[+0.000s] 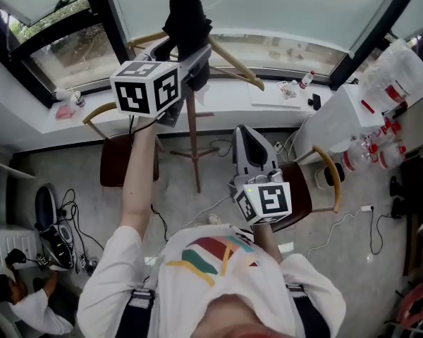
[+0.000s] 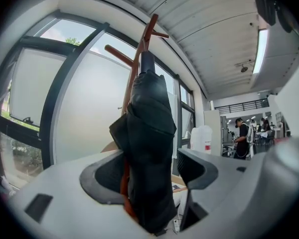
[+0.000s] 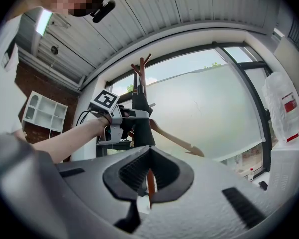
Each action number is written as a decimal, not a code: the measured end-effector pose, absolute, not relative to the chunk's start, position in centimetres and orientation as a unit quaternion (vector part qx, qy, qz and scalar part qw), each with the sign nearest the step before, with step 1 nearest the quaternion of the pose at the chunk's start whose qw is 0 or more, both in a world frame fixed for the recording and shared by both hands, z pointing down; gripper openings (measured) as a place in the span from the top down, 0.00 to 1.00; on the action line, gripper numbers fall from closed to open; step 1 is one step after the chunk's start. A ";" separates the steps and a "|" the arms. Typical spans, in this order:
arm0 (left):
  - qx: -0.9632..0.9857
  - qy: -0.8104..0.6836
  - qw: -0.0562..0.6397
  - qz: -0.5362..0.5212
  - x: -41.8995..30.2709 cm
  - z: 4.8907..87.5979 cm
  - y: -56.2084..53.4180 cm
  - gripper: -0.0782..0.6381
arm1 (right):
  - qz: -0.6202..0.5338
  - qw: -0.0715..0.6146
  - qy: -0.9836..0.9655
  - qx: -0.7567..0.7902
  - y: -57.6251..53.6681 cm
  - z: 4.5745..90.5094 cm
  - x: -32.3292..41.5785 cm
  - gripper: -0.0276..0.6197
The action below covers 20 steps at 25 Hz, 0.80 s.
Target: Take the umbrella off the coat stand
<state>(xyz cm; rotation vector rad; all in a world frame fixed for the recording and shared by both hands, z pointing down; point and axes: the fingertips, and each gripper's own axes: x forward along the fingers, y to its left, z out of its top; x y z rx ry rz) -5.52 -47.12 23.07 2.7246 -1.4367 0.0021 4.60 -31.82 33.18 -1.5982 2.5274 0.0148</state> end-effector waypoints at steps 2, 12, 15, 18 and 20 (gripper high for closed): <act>0.882 -0.471 0.030 0.005 -5.6 23.1 -47.3 0.47 | 0.007 0.073 0.843 -0.533 -31.8 33.0 4.7 0.96; 0.876 -0.481 0.024 0.018 -5.8 22.9 -47.3 0.56 | 0.009 0.080 0.839 -0.539 -31.8 32.7 5.3 0.96; 0.875 -0.483 0.022 0.019 -5.8 22.9 -47.3 0.57 | 0.008 0.079 0.841 -0.536 -31.9 32.8 5.1 0.96; 0.873 -0.486 0.024 0.025 -5.9 23.1 -47.2 0.58 | 0.003 0.079 0.843 -0.532 -31.8 33.0 4.9 0.96; 0.874 -0.485 0.027 0.030 -5.9 23.1 -47.0 0.58 | 0.004 0.082 0.844 -0.530 -31.7 32.8 4.8 0.96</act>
